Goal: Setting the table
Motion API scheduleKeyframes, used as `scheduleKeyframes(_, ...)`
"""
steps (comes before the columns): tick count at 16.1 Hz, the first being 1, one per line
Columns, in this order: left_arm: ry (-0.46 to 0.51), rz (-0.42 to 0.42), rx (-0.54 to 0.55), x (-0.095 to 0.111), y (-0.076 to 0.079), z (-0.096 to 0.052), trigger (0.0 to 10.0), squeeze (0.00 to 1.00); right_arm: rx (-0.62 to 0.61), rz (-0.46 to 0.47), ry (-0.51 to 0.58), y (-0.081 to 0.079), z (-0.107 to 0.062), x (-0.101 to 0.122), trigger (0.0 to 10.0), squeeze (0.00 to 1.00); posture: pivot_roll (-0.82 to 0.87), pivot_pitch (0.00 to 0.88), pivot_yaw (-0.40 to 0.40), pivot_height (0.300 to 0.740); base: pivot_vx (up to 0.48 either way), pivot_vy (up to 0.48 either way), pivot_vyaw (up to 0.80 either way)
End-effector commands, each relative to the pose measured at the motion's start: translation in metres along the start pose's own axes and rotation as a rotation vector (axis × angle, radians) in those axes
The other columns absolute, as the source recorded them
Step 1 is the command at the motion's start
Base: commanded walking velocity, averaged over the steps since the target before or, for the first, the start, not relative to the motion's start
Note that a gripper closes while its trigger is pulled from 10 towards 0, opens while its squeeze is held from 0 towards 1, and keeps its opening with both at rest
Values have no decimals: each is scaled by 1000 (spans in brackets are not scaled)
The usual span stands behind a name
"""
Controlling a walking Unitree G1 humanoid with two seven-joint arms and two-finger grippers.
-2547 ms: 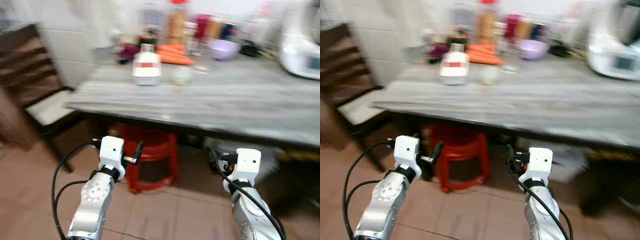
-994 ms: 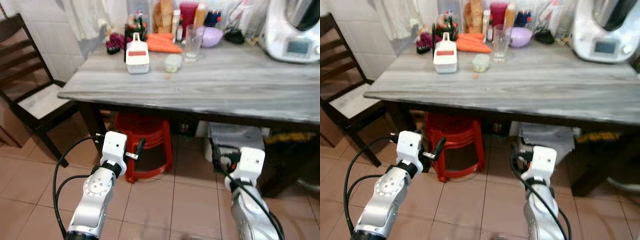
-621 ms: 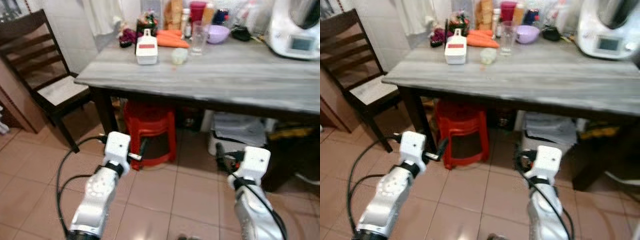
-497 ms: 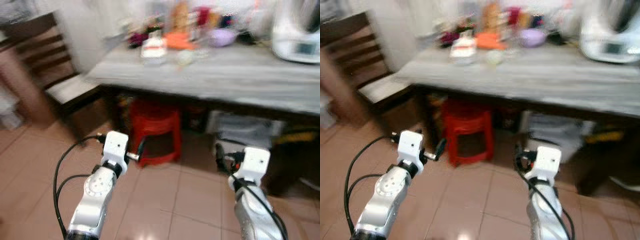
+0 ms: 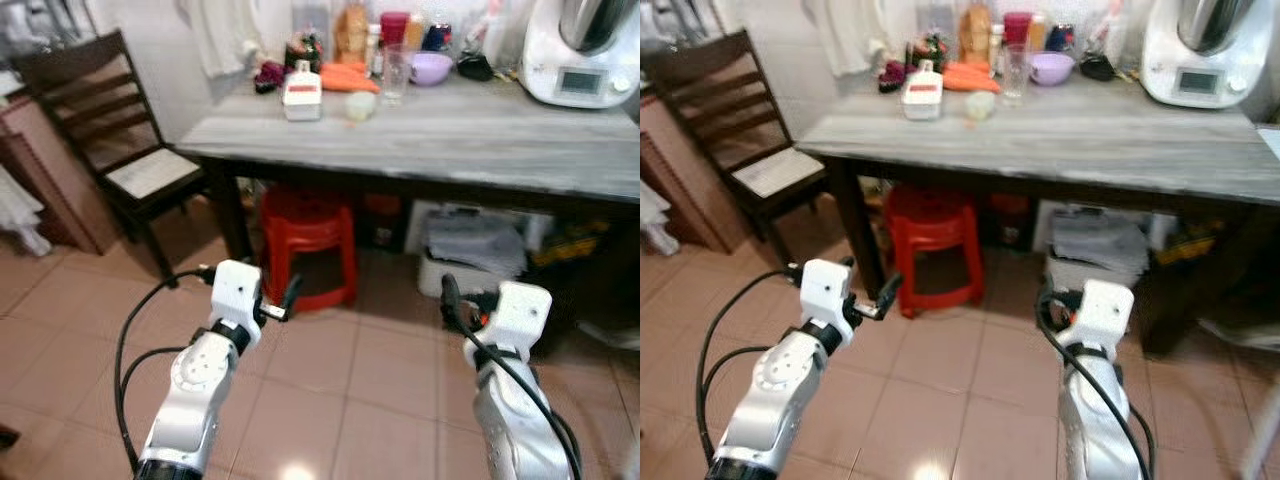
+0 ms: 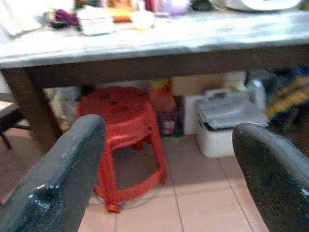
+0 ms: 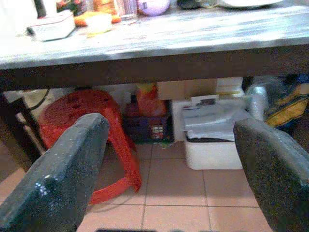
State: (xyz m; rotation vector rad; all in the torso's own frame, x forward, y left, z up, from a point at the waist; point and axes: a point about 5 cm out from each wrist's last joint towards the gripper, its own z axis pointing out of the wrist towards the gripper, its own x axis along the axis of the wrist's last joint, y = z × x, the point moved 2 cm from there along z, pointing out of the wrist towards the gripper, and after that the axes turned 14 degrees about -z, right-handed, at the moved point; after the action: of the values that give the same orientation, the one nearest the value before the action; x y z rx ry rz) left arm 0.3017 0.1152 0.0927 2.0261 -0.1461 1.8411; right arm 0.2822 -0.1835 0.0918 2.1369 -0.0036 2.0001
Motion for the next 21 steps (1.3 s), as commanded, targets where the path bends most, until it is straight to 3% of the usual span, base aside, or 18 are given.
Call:
scheduleKeyframes(1,9,-2,-37,5,5,2,10000,0,-11,3,-15,2,-3,-3,10000,0,-48,57,24,740,0,0,0)
scheduleKeyframes(12,2,-12,-62,4,10,2,10000,0,3,-3,2,1,-3,2,10000,0,-54,54,25,740,0,0,0)
scheduleKeyframes(21,20,-15,-66,8,11,5,10000,0,-25,-2,35,5,-1,8,10000,0,-55,39,28,740,0,-326,0)
